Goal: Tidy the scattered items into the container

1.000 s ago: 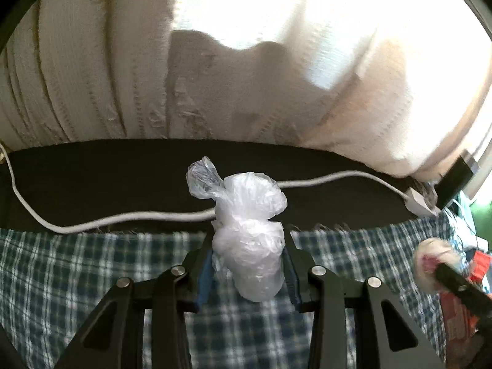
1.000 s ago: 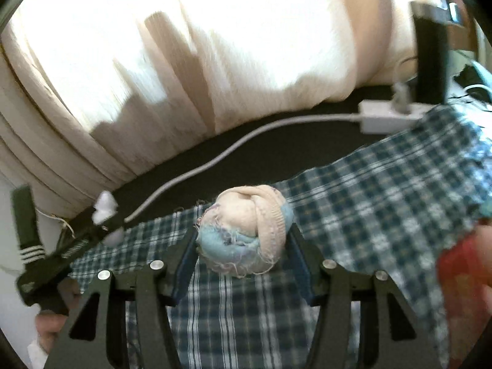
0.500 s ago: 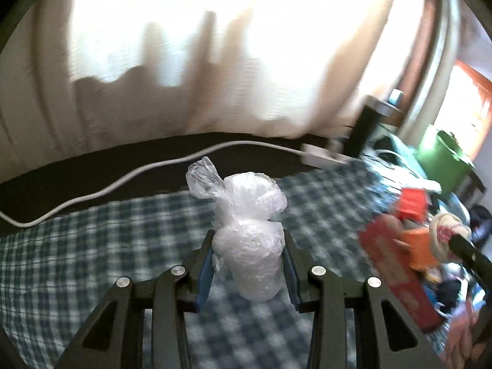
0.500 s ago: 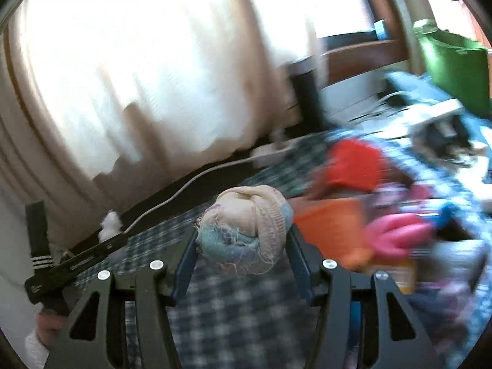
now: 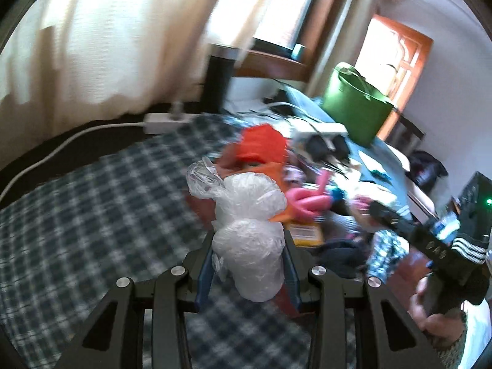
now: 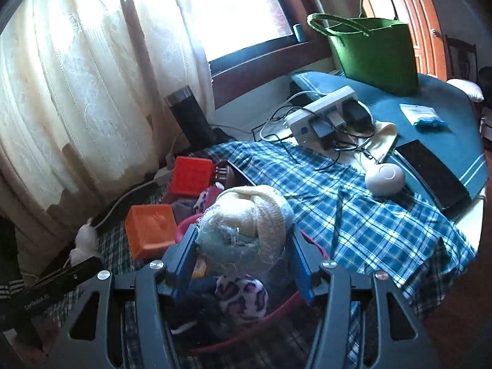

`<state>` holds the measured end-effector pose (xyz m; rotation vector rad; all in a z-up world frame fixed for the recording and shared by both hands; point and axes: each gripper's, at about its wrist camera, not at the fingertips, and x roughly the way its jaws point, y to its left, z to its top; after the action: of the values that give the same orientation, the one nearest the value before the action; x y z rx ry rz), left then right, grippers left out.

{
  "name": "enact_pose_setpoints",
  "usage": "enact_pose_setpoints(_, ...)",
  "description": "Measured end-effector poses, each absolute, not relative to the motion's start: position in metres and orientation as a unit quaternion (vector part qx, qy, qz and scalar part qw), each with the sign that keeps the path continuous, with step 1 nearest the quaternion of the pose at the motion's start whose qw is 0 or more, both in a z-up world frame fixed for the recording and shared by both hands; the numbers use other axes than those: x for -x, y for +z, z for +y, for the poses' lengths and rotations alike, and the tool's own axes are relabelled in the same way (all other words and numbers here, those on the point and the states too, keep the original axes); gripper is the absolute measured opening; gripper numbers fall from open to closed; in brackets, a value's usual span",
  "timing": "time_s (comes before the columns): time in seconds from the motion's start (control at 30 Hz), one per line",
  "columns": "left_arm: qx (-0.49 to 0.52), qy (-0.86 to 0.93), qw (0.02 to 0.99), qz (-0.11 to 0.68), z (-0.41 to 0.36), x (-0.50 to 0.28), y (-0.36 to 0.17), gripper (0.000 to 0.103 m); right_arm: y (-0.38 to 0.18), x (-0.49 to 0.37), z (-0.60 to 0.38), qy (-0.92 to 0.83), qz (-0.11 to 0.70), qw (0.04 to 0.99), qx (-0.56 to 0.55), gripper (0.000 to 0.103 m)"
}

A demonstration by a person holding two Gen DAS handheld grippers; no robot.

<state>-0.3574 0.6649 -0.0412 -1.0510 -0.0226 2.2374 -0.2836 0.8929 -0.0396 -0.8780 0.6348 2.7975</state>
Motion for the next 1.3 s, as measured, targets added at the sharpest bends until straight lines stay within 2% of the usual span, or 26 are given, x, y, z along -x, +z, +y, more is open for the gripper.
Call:
enact_pose_setpoints(0.3, 0.421, 0.833, 0.356, 0.038, 0.723, 0.355, -0.063, 0.041, -0.055, 0.297, 0.885, 0.934, 0.179, 0.033, 0.308, 0.059)
enact_pose_setpoints(0.7, 0.441, 0.822, 0.36, 0.042, 0.728, 0.364, -0.082, 0.042, -0.068, 0.303, 0.886, 0.931, 0.155, 0.043, 0.328, 0.06)
enact_pose_setpoints(0.8, 0.434, 0.825, 0.359, 0.033, 0.72, 0.36, -0.076, 0.059, -0.066, 0.3, 0.888, 0.93, 0.164, 0.041, 0.325, 0.064)
enact_pose_setpoints(0.83, 0.432, 0.827, 0.358, 0.03, 0.717, 0.359, -0.074, 0.07, -0.063, 0.298, 0.889, 0.931, 0.167, 0.042, 0.321, 0.065)
enact_pose_setpoints(0.87, 0.429, 0.829, 0.358, 0.027, 0.714, 0.358, -0.072, 0.081, -0.059, 0.295, 0.889, 0.933, 0.169, 0.042, 0.315, 0.069)
enact_pose_setpoints(0.9, 0.426, 0.831, 0.357, 0.024, 0.711, 0.356, -0.069, 0.085, -0.056, 0.292, 0.889, 0.934, 0.171, 0.042, 0.309, 0.075)
enact_pose_setpoints(0.97, 0.42, 0.835, 0.355, 0.018, 0.705, 0.354, -0.065, 0.087, -0.047, 0.283, 0.889, 0.94, 0.165, 0.054, 0.294, 0.08)
enact_pose_setpoints(1.2, 0.4, 0.847, 0.349, -0.003, 0.684, 0.345, -0.049, 0.087, -0.03, 0.261, 0.891, 0.943, 0.162, 0.074, 0.281, 0.08)
enact_pose_setpoints(1.3, 0.391, 0.864, 0.316, 0.014, 0.673, 0.339, -0.048, 0.087, -0.031, 0.252, 0.885, 0.941, 0.149, 0.066, 0.297, 0.081)
